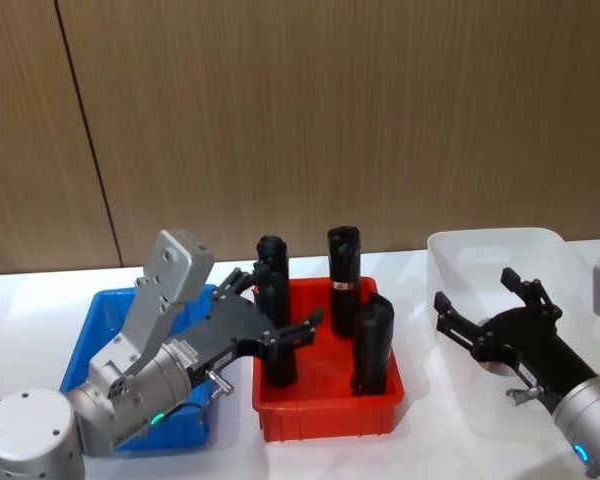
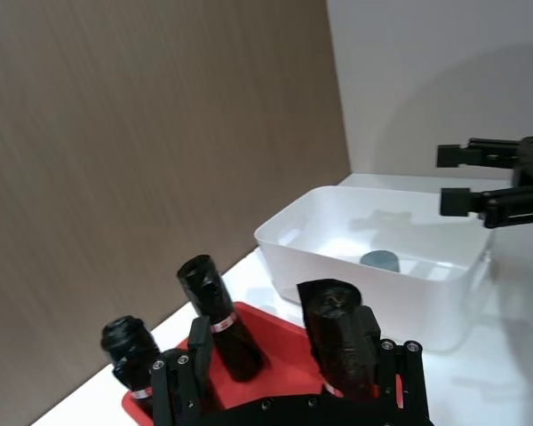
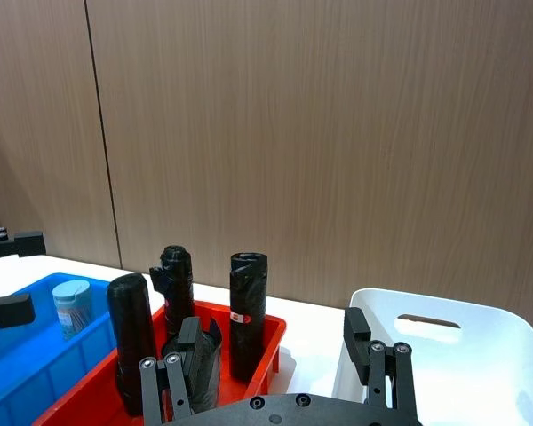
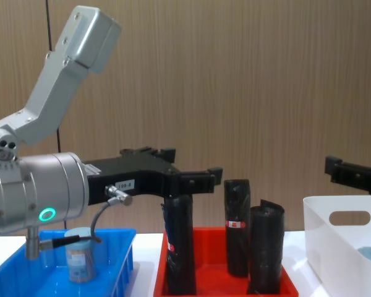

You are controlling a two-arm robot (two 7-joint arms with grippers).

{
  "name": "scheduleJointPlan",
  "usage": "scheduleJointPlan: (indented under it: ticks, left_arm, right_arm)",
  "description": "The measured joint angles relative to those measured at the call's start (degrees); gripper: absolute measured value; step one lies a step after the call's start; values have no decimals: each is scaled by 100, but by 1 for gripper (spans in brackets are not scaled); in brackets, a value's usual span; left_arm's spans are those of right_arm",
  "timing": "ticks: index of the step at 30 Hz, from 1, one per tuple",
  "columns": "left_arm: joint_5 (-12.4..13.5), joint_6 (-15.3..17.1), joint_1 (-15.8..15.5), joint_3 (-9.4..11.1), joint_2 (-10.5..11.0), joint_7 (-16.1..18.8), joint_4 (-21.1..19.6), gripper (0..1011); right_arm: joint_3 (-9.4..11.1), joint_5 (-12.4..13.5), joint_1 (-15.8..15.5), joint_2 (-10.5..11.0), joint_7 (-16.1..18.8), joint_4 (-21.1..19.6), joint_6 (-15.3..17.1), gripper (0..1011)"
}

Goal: Pick the cotton swabs from the blue box and place them into the white box.

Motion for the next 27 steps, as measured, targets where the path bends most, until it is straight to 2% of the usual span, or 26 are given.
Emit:
scheduleJointPlan:
  ticks: [27]
  left_arm:
    - [528, -234, 482, 198, -23, 2042, -583, 1004]
  right_arm:
    - [-4, 2, -12, 2, -7, -17, -1, 1002]
